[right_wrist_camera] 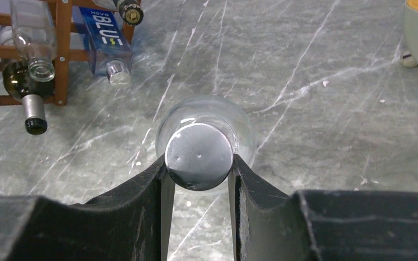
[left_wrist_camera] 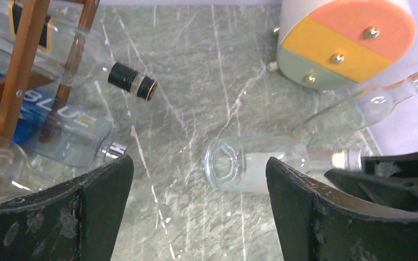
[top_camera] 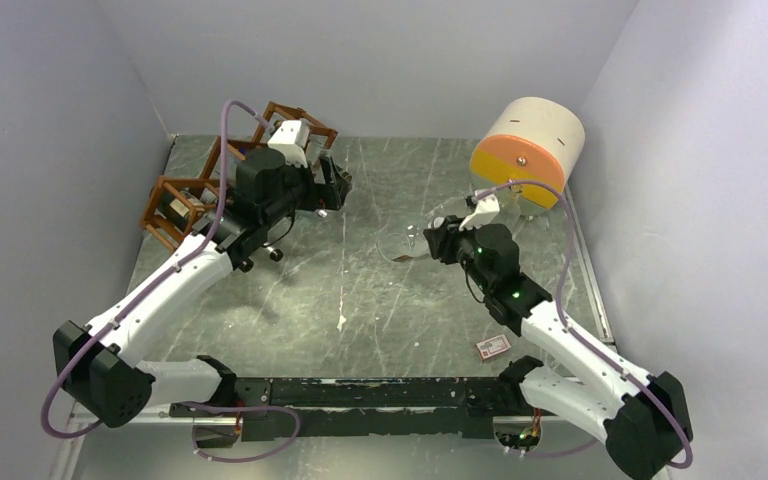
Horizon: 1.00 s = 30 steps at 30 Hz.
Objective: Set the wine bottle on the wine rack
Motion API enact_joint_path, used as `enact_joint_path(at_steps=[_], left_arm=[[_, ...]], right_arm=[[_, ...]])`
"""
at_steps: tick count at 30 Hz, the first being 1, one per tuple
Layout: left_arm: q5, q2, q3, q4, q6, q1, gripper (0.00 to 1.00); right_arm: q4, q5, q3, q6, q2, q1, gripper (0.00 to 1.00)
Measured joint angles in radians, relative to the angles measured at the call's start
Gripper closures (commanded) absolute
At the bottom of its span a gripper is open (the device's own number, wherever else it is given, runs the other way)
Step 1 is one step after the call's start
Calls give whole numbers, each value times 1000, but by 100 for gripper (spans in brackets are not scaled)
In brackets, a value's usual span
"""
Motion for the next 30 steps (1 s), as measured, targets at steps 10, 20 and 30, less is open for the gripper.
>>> enact_joint_path(at_steps=[10, 20, 30], left_arm=[[21, 4, 105, -26, -3, 3, 4], [143, 34, 105, -92, -12, 5, 5], [232, 162, 78, -94, -40, 5, 7]], right_arm=[[-29, -92, -101, 17, -139, -3, 100], [-76, -224, -141, 29, -108, 2, 100], [-151, -251, -120, 16, 47, 31, 100]])
